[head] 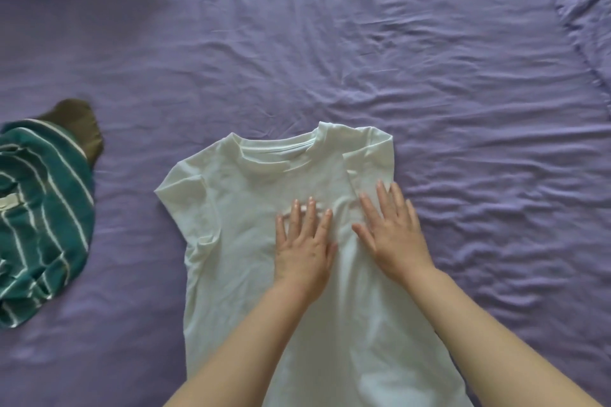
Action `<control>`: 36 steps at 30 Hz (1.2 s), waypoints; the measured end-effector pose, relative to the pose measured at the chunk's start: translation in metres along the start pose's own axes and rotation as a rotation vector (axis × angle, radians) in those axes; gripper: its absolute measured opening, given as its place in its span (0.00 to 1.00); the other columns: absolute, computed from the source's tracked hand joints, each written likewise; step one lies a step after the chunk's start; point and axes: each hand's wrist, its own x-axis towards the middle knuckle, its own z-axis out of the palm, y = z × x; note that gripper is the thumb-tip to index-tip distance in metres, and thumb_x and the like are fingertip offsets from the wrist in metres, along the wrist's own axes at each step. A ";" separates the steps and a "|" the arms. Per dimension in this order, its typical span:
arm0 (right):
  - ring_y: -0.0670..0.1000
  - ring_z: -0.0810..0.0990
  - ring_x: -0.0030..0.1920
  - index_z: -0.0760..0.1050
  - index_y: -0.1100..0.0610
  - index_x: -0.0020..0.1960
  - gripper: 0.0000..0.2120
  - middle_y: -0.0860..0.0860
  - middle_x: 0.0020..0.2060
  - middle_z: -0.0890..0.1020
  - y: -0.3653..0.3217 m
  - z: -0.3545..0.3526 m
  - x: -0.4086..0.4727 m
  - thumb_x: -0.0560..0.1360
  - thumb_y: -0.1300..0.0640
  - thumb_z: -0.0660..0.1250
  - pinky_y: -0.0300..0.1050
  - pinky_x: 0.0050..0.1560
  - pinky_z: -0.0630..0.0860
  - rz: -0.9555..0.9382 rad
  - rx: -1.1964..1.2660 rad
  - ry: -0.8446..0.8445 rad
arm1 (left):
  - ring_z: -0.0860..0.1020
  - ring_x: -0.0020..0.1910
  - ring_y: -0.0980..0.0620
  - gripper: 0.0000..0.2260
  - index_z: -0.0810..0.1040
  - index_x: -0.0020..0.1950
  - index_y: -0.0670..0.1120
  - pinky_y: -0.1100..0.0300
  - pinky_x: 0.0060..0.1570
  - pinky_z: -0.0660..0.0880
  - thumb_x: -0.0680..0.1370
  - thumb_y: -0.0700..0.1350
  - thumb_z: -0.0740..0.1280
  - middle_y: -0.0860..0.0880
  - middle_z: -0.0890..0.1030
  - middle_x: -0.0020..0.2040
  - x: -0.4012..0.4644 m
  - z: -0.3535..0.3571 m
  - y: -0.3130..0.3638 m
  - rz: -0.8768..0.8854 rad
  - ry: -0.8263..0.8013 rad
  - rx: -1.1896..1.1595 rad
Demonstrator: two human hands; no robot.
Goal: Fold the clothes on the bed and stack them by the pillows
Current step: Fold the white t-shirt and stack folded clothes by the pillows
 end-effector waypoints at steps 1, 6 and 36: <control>0.59 0.48 0.76 0.57 0.49 0.75 0.28 0.56 0.76 0.53 -0.004 -0.001 -0.020 0.78 0.43 0.59 0.58 0.72 0.51 0.004 0.036 0.033 | 0.38 0.76 0.44 0.27 0.45 0.78 0.54 0.44 0.71 0.34 0.81 0.57 0.49 0.47 0.42 0.79 -0.012 0.001 -0.001 0.013 -0.020 -0.014; 0.65 0.76 0.60 0.73 0.58 0.66 0.35 0.65 0.67 0.70 -0.013 0.009 -0.117 0.63 0.53 0.79 0.59 0.51 0.77 0.099 0.035 0.065 | 0.52 0.76 0.41 0.28 0.59 0.76 0.53 0.40 0.72 0.49 0.77 0.55 0.62 0.45 0.56 0.78 -0.084 0.005 -0.004 0.032 -0.095 0.010; 0.51 0.75 0.40 0.67 0.54 0.54 0.11 0.46 0.41 0.76 0.008 0.016 -0.308 0.75 0.58 0.67 0.47 0.40 0.69 0.490 0.868 0.078 | 0.72 0.58 0.36 0.18 0.69 0.66 0.38 0.49 0.55 0.68 0.77 0.40 0.65 0.34 0.74 0.60 -0.325 0.063 -0.013 -1.032 0.260 -0.671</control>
